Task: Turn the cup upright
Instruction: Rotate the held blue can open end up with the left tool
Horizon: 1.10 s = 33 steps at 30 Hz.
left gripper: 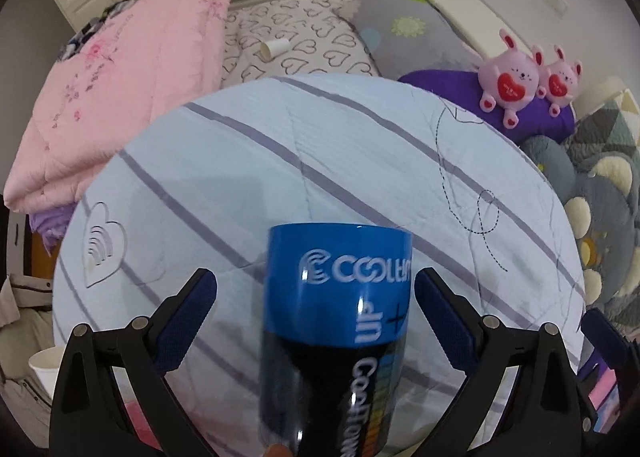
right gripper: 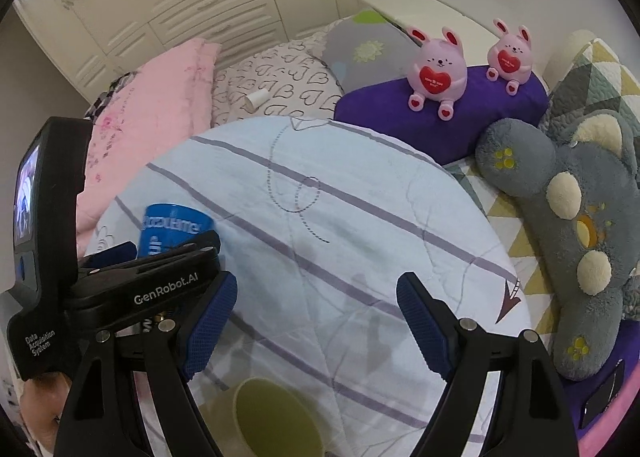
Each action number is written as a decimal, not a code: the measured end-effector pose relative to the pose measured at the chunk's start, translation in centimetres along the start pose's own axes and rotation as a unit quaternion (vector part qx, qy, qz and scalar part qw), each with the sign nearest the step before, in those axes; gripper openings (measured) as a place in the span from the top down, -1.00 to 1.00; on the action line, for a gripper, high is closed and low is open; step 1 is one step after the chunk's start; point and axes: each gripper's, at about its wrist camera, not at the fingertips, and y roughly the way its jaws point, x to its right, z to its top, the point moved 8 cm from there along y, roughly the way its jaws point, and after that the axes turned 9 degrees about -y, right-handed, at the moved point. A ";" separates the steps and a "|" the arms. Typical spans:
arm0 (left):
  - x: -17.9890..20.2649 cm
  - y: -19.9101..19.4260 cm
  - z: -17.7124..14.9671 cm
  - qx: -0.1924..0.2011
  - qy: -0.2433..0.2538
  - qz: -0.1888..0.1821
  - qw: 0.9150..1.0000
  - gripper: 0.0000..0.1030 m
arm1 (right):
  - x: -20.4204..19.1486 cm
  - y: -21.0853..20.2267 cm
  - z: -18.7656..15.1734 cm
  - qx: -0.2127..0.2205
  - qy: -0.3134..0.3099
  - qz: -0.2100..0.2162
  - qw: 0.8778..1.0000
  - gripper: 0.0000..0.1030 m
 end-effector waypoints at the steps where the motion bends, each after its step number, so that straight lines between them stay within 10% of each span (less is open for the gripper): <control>1: 0.1 0.2 0.0 -0.002 0.001 0.000 1.000 -0.92 | 0.1 0.1 -0.1 -0.001 0.002 0.002 1.000 -0.62; 9: 0.5 1.0 -0.1 -0.008 -0.006 -0.023 1.000 -0.31 | -0.7 0.5 -0.5 -0.008 -0.001 0.019 1.000 -0.62; 33: -2.3 -6.1 2.5 0.180 -0.007 -0.059 0.982 -0.31 | -3.1 -1.2 -1.0 0.011 -0.014 0.030 0.999 -0.62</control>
